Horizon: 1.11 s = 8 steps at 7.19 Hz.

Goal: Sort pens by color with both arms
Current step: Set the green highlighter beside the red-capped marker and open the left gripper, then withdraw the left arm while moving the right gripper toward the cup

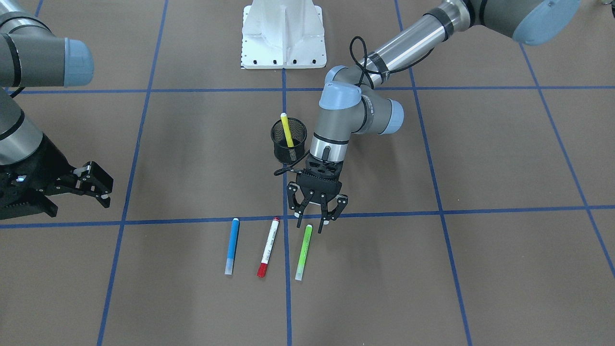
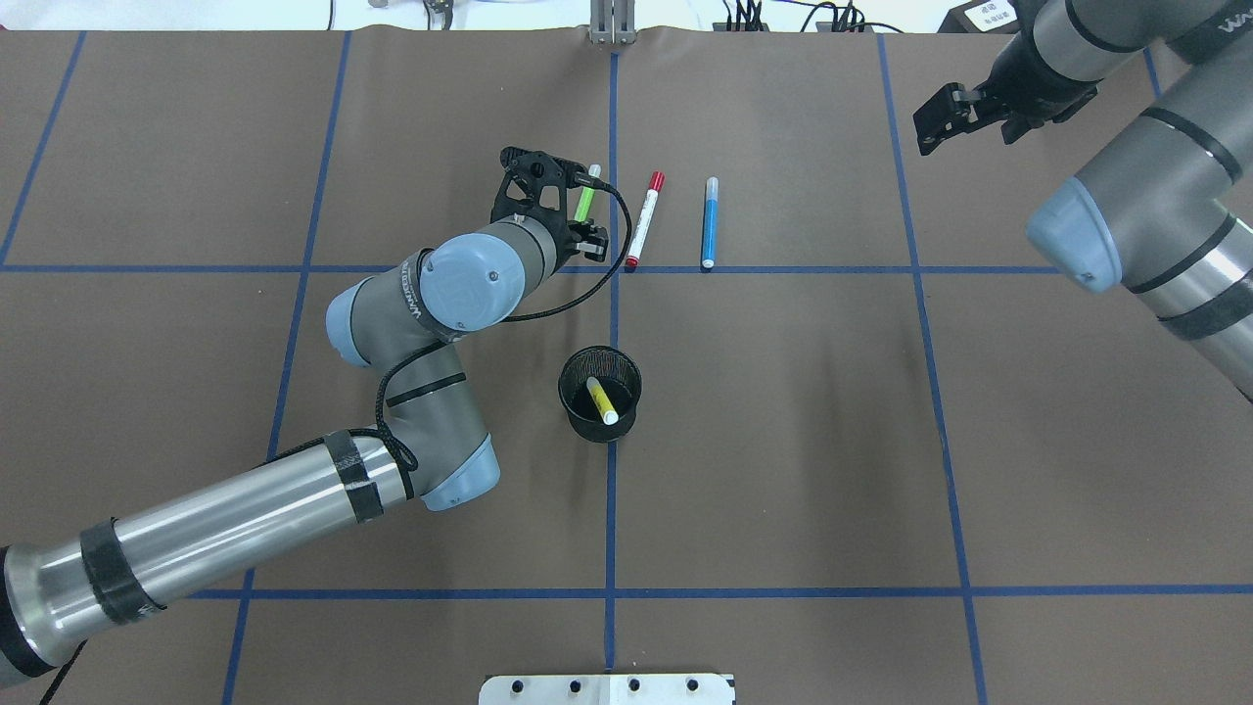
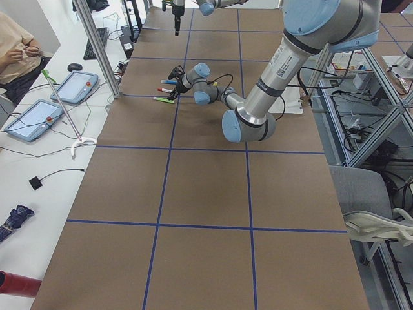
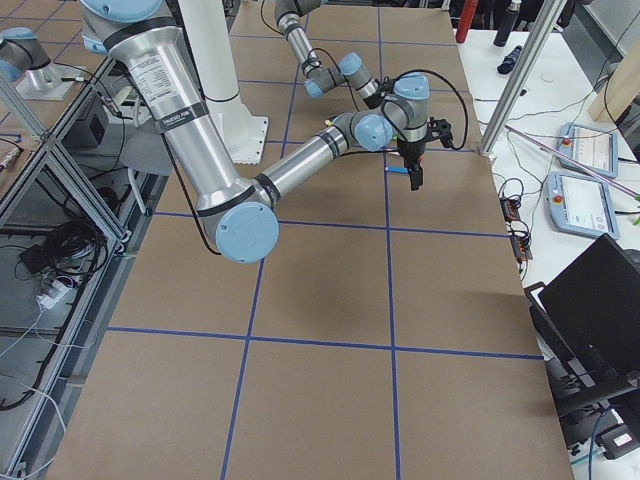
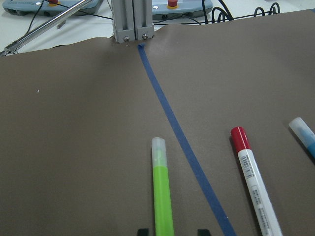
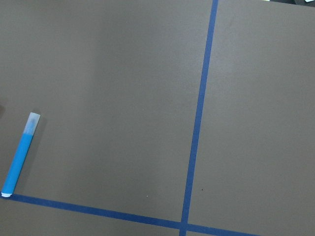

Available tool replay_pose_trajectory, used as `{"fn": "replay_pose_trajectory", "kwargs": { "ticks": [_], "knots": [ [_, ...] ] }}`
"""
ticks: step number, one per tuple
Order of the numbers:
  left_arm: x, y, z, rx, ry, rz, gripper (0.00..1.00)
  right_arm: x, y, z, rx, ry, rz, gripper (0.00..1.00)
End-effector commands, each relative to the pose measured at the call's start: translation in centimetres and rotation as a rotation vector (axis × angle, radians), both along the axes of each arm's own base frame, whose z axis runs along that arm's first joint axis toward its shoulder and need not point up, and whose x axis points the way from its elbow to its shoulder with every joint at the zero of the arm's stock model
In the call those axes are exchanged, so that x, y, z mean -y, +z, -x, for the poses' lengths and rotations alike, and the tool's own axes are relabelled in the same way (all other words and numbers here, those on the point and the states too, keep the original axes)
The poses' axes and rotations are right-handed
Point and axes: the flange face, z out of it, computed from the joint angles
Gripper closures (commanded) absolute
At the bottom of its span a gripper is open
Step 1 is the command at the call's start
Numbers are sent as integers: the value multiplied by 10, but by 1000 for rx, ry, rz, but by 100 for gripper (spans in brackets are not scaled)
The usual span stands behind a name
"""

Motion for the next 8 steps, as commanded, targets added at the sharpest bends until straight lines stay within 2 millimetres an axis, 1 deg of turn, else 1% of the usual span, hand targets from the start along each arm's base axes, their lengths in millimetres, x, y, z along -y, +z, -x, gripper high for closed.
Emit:
{"fn": "replay_pose_trajectory", "kwargs": {
  "ticks": [1,2,3,4,5,6,7,8],
  "knots": [
    [3,-29,5,-31,2,-20,1,-1,-8,2,26,-1,14,0],
    [7,-45,18,-54,12,-24,1,-3,-12,3,45,-3,29,0],
    [23,-57,45,-43,84,41,1,-3,-17,4,58,7,42,0],
    [32,-76,80,-3,133,128,1,-2,-24,4,71,22,57,0],
    [32,-93,115,15,156,177,1,-1,-39,8,73,39,93,0],
    [32,-111,153,22,196,249,1,-9,-62,23,77,46,136,0],
    [27,-126,191,56,237,292,1,-19,-80,33,81,39,157,0],
    [27,-129,225,161,256,293,1,-31,-105,53,73,3,195,0]
  ]
}}
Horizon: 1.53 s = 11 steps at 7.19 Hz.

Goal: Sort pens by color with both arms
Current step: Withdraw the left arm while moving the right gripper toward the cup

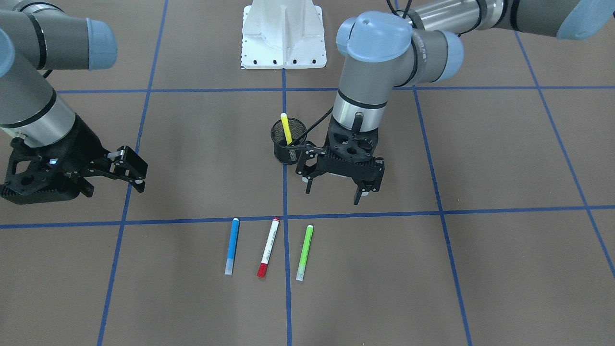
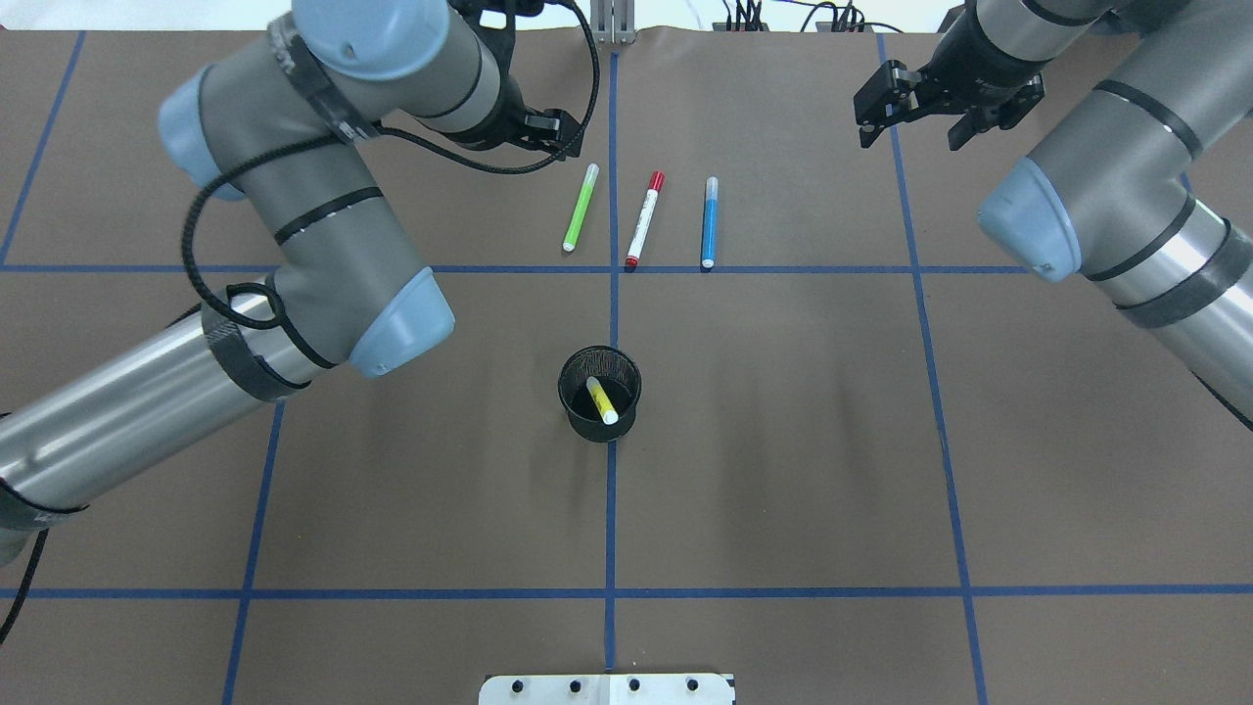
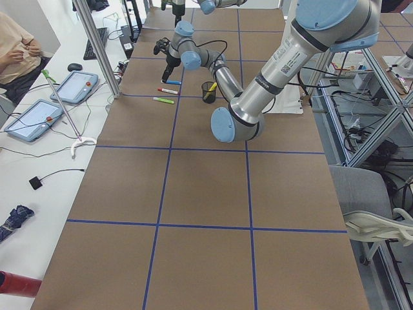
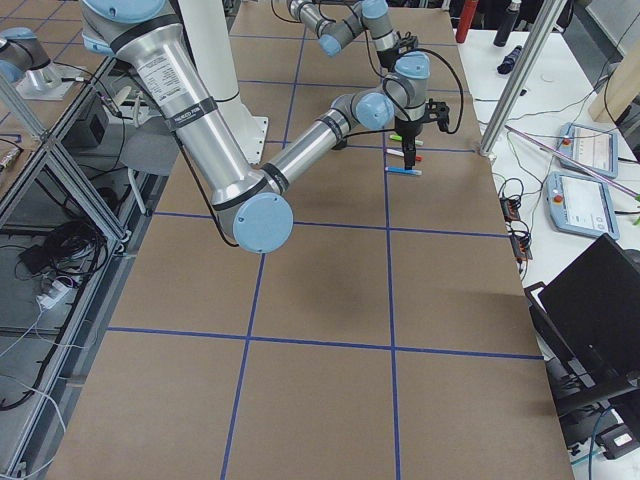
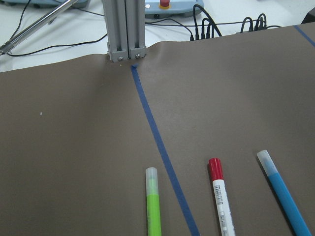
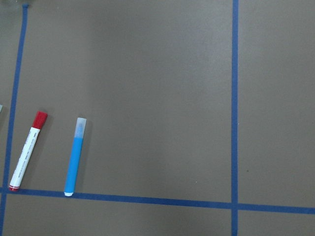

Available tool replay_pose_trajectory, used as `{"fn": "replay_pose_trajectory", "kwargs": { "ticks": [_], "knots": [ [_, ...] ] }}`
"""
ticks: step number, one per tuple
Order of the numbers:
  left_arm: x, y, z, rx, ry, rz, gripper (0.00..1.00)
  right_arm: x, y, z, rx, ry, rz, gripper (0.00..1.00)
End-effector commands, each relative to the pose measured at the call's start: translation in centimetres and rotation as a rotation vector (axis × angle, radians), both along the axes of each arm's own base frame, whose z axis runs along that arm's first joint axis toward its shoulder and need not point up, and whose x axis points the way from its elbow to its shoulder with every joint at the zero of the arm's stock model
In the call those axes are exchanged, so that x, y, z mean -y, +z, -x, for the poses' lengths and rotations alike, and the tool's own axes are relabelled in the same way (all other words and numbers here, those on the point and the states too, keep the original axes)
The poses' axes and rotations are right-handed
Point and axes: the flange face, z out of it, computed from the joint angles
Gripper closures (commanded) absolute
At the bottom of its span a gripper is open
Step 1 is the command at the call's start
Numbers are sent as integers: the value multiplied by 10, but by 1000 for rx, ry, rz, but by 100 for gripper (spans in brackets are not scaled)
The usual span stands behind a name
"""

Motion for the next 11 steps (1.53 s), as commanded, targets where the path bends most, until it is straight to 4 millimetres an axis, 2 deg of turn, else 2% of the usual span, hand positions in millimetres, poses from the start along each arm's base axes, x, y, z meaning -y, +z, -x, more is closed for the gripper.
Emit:
{"fn": "replay_pose_trajectory", "kwargs": {
  "ticks": [1,2,3,4,5,7,8,9,11],
  "knots": [
    [9,-3,81,159,98,5,1,-20,-62,36,-28,-55,83,0],
    [29,13,130,154,169,6,1,-35,-81,63,-36,-107,89,0],
    [42,36,165,156,210,-9,1,-59,-93,102,-39,-176,86,0],
    [47,48,177,172,214,-15,1,-79,-110,129,-65,-219,106,0],
    [44,53,179,170,215,-14,1,-93,-126,151,-96,-255,131,0],
    [32,66,183,148,237,0,1,-104,-163,219,-144,-294,139,0],
    [28,74,185,150,238,7,1,-114,-170,246,-165,-322,143,3],
    [28,77,185,151,238,8,1,-127,-168,261,-188,-336,125,15],
    [28,77,185,151,238,8,1,-138,-160,284,-216,-363,128,31]
  ]
}}
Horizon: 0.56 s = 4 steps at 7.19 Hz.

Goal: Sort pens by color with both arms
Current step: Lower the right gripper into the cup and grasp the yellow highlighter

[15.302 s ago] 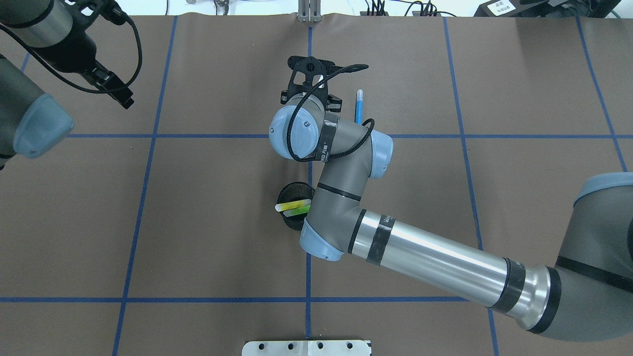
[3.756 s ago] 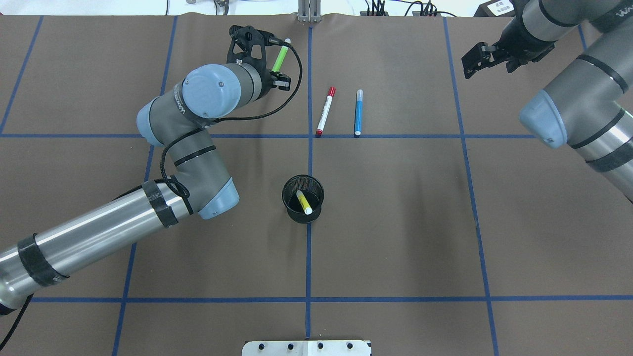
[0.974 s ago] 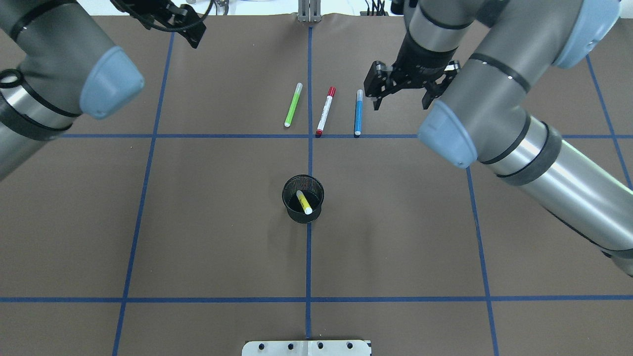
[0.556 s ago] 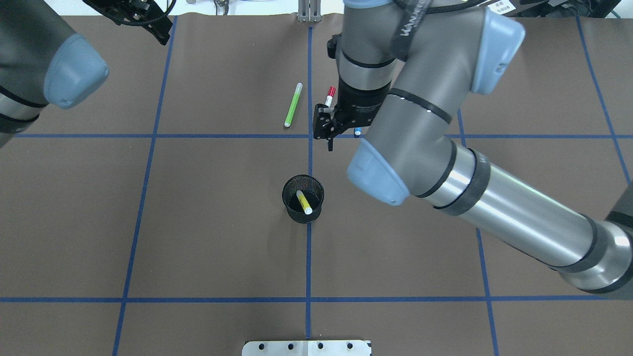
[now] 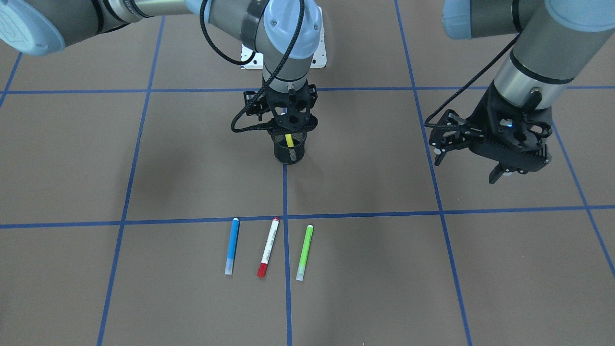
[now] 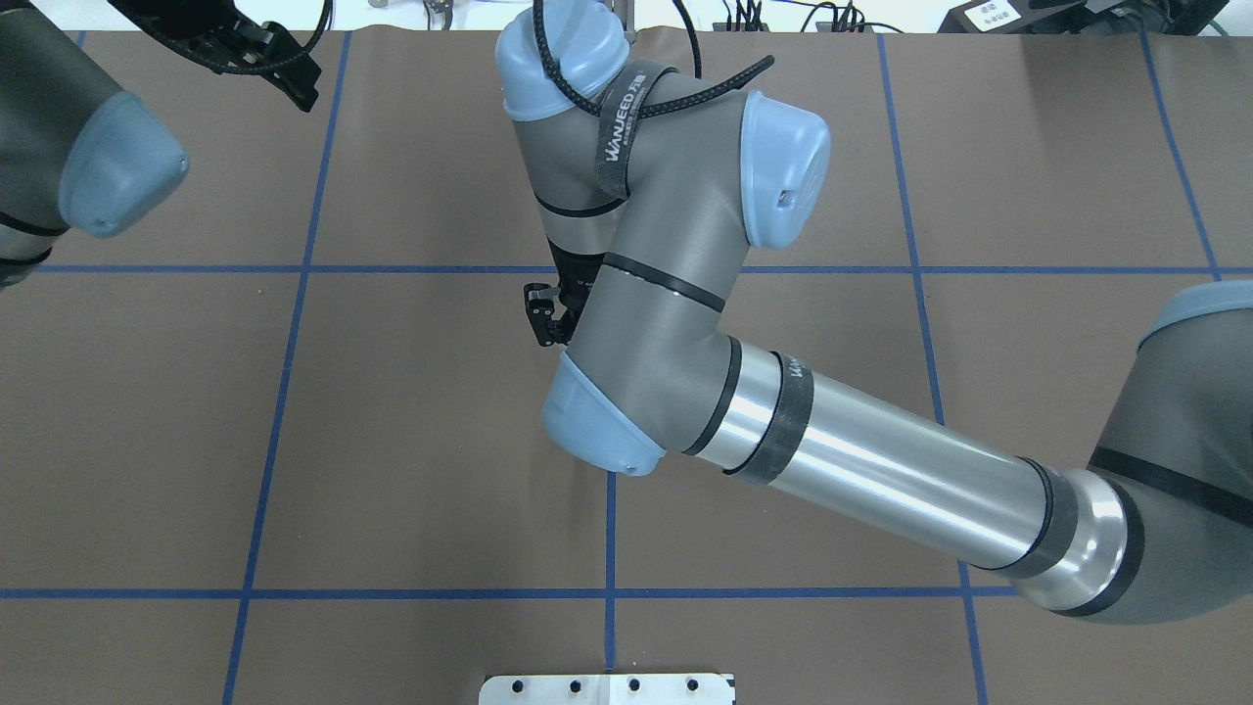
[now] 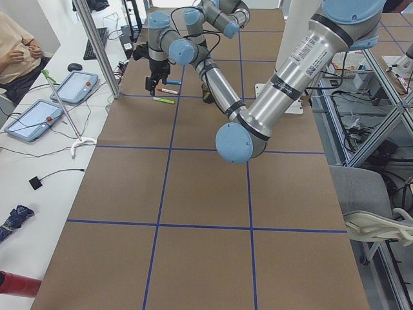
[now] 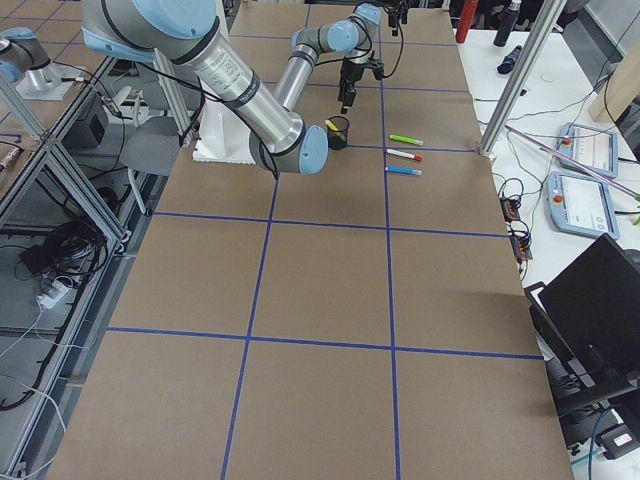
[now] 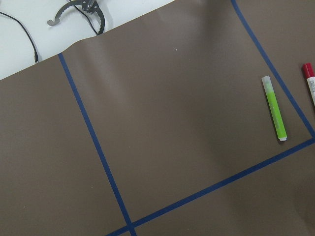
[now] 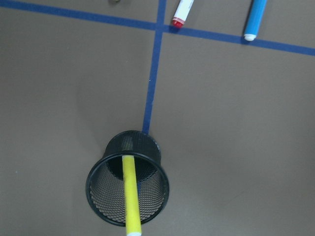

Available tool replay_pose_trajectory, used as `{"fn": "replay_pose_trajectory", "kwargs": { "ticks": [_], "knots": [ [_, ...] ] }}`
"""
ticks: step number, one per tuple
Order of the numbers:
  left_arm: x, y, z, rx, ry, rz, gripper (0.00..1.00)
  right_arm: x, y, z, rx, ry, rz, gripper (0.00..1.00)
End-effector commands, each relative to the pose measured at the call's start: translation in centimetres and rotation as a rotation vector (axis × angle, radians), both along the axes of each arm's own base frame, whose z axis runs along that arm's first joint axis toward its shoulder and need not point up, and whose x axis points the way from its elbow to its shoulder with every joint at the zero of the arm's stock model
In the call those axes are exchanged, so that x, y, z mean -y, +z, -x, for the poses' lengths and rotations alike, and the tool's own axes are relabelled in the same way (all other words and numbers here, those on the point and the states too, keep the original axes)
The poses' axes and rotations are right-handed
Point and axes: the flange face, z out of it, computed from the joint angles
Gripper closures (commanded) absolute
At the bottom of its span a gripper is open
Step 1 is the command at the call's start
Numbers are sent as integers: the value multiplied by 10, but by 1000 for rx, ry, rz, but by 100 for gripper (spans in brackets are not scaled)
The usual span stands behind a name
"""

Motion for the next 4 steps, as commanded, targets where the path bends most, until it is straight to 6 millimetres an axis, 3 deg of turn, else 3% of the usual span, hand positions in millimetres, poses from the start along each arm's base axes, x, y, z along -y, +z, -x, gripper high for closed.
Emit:
{"fn": "replay_pose_trajectory", "kwargs": {
  "ticks": [1,2,4],
  "knots": [
    [0,1,0,0,0,1,1,-13,4,21,-20,-27,-7,41],
    [0,1,0,1,-2,1,1,-21,7,28,-19,-49,-13,51],
    [-1,0,1,-2,-7,4,1,-26,18,47,2,-63,-24,56]
  ]
}}
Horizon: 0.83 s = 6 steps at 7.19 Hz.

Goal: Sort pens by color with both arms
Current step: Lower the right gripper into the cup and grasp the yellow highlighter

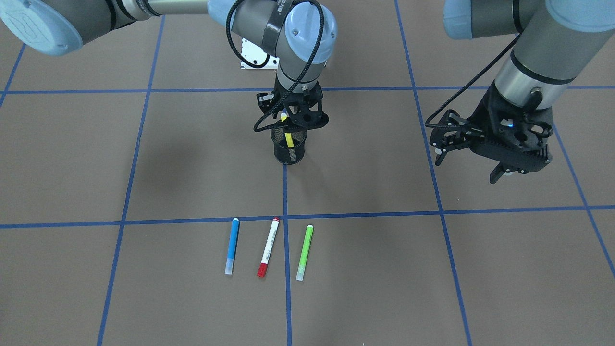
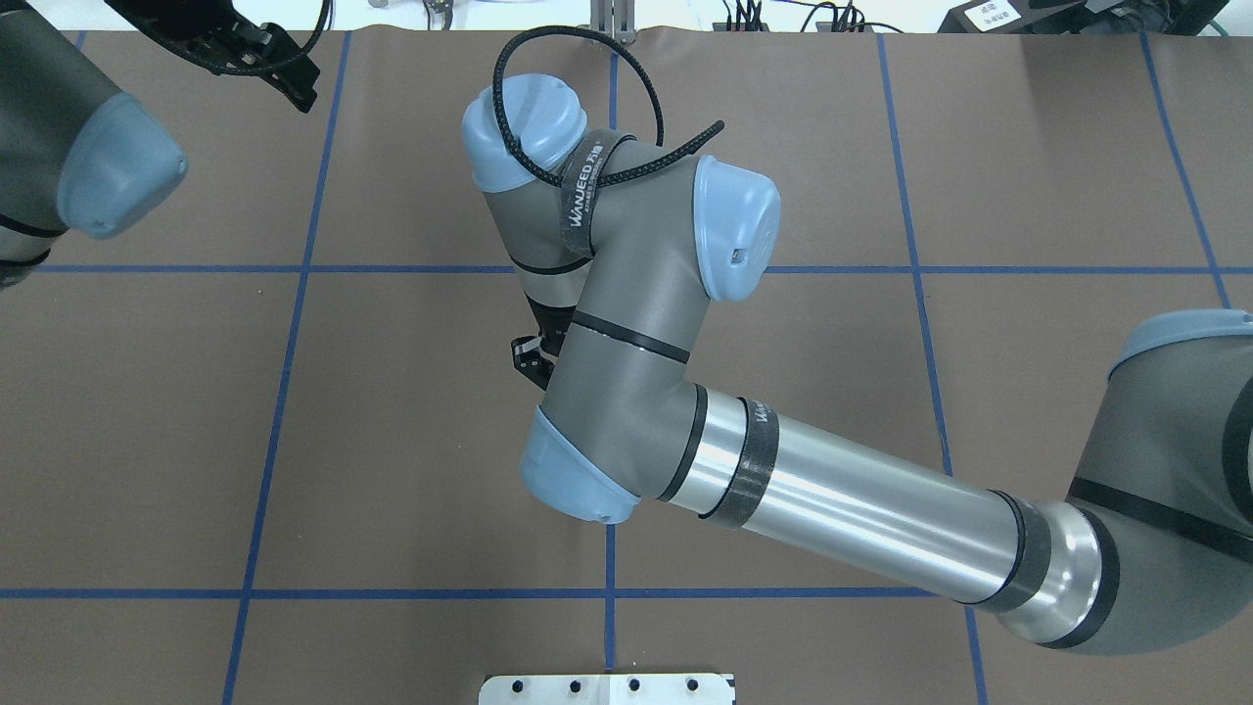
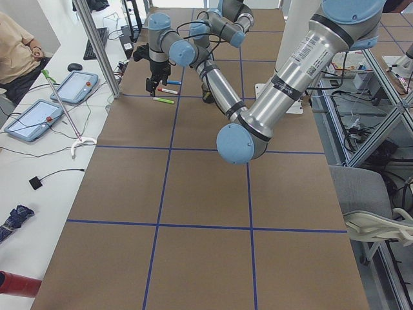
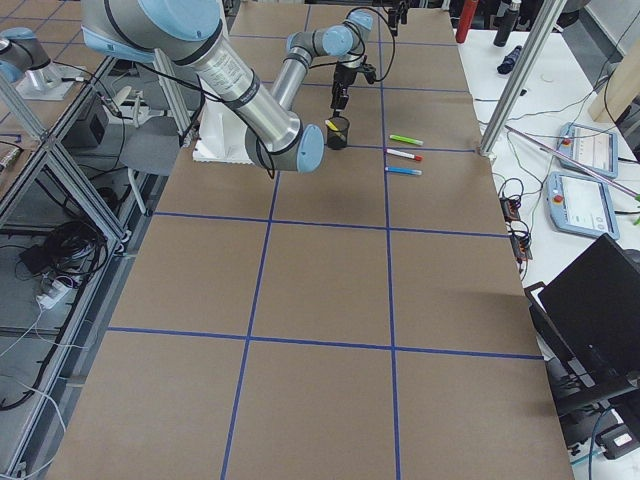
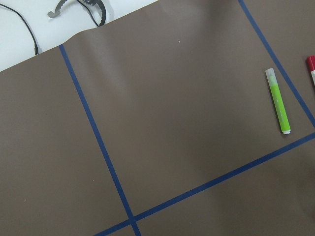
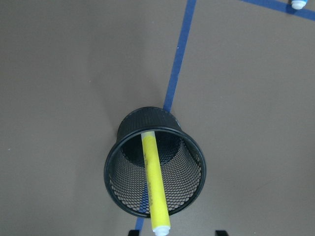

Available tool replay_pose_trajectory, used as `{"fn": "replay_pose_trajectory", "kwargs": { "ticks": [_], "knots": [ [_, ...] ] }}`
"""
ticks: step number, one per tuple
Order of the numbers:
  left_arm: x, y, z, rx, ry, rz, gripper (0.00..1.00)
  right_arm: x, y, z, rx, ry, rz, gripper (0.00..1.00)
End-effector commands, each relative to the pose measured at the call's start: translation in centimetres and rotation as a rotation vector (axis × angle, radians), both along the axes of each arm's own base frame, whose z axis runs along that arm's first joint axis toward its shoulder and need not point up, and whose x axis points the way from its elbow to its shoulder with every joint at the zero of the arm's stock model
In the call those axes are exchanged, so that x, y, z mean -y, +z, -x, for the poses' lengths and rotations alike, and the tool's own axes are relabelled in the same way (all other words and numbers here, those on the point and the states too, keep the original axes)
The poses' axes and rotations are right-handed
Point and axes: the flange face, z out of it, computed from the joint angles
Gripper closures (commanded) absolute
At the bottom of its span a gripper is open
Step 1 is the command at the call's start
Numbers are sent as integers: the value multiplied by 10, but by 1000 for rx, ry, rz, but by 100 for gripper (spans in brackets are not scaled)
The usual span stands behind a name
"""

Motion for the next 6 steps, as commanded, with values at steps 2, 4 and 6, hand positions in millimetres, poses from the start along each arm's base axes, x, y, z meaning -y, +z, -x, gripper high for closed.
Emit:
{"fn": "replay_pose_trajectory", "kwargs": {
  "ticks": [2,4,6],
  "knots": [
    [-2,-1,1,-3,-6,0,1,-9,21,21,17,-18,-8,59],
    [-8,-2,4,-7,-10,-5,1,-10,25,21,12,-19,-4,60],
    [-9,-2,5,-7,-11,-7,1,-10,28,20,9,-20,1,60]
  ]
}}
